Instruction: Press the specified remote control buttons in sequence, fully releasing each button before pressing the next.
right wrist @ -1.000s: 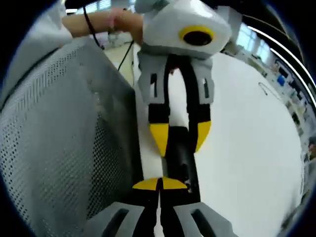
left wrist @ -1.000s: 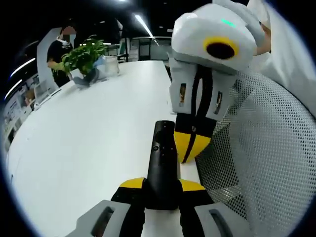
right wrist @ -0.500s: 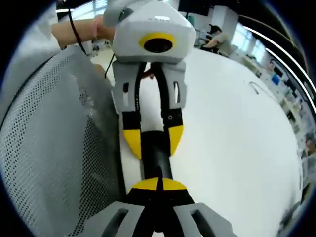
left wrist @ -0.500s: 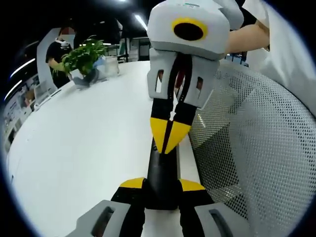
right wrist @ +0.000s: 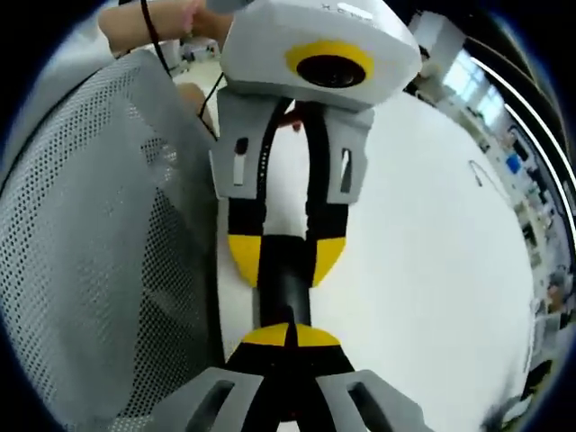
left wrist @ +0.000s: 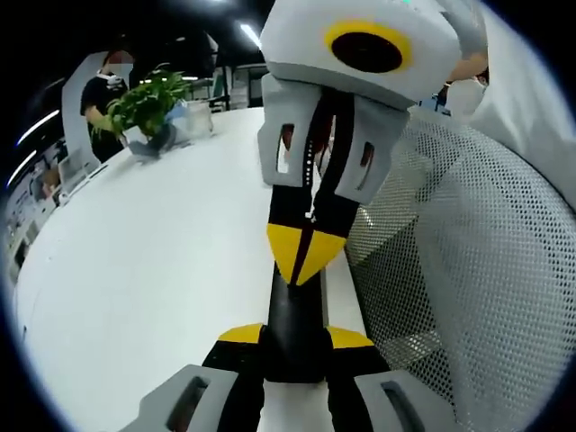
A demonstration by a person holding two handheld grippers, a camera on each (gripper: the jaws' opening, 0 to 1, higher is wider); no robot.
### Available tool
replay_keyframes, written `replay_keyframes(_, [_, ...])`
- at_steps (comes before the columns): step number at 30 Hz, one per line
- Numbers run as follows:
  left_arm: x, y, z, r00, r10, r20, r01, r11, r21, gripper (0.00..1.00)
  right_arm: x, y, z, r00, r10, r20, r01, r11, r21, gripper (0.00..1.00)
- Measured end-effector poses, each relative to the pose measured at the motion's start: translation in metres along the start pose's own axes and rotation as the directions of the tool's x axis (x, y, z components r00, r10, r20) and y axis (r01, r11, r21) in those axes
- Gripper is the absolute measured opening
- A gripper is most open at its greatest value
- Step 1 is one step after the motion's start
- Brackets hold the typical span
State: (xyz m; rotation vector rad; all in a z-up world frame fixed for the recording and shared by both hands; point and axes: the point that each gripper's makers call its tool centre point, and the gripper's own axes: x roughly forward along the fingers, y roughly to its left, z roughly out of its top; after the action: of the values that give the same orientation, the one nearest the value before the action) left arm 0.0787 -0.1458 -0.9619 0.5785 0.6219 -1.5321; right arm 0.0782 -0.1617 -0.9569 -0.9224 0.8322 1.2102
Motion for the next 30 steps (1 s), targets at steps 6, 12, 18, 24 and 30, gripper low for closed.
replay_keyframes(6, [0.0002,0.0,-0.0002,1.0,0.012,0.014,-0.012,1.0,-0.007,0.24,-0.0029,0.0011,0.0006,0.999,-0.003,0.052,0.001,1.0,0.029,0.0])
replay_keyframes(12, [0.0002,0.0004,-0.0002,1.0,0.015,0.012,-0.015,1.0,-0.007,0.24,0.0007,0.0027,0.0052,0.999,0.021,0.04,-0.022,1.0,0.012,0.0])
replay_keyframes(18, [-0.0004,0.0009,-0.0002,1.0,0.007,0.013,-0.007,1.0,-0.003,0.24,0.0029,-0.0036,0.0057,0.999,0.018,0.03,-0.02,0.999,0.05,0.0])
replay_keyframes(24, [0.0001,0.0008,-0.0006,1.0,0.019,0.014,-0.019,1.0,-0.006,0.24,0.0029,-0.0026,0.0041,0.999,-0.021,0.03,0.02,0.999,0.048,0.0])
replay_keyframes(30, [-0.0005,0.0014,-0.0011,0.998,0.028,0.055,-0.027,0.999,-0.026,0.24,0.0025,-0.0005,0.0074,0.999,-0.025,0.044,0.024,0.999,0.034,0.0])
